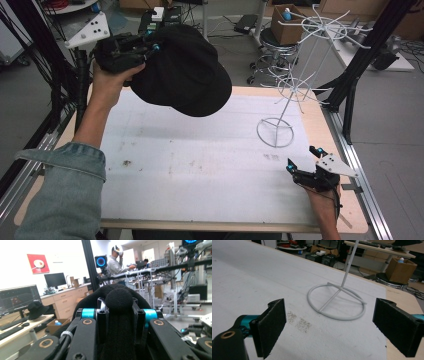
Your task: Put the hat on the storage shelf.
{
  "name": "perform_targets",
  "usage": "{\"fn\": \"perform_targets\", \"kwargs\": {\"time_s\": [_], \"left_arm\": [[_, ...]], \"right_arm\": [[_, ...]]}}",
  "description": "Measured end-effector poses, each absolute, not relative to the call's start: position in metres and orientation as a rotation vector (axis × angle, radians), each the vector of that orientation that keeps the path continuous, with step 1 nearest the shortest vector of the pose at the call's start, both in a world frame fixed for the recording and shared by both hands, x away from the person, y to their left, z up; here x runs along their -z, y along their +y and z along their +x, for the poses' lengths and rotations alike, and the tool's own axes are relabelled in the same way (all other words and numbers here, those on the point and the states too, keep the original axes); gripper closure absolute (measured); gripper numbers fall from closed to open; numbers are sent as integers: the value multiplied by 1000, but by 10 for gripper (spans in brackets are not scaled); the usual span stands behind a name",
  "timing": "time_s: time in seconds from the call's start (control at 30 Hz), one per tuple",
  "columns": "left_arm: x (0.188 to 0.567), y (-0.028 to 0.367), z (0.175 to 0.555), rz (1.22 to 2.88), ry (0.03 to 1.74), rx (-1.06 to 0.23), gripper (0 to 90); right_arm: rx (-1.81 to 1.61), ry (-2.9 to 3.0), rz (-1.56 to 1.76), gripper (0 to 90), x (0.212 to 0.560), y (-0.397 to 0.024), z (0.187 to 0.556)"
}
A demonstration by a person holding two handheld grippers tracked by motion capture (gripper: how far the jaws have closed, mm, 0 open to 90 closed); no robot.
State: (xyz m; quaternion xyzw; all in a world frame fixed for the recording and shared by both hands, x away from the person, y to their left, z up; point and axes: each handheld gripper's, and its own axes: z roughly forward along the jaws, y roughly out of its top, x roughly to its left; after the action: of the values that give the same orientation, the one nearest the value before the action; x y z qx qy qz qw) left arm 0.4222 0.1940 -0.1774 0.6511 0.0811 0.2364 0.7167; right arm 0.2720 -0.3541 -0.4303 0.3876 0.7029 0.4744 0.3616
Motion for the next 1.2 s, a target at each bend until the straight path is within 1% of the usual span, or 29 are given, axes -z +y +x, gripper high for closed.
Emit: {"fn": "perform_targets", "kwargs": {"time_s": [0.23,0.53,1.2], "left_arm": [[150,187,426,1441,146,-522,733],[116,174,431,1390,76,-473,733],[83,137,452,1288,-36,-336,732]], "right_arm": [[-1232,1797,1015,108,431,-358,272],[-1227,1791,1024,108,431,-361,270],[-1221,1781,1027,108,430,-366,267]]}}
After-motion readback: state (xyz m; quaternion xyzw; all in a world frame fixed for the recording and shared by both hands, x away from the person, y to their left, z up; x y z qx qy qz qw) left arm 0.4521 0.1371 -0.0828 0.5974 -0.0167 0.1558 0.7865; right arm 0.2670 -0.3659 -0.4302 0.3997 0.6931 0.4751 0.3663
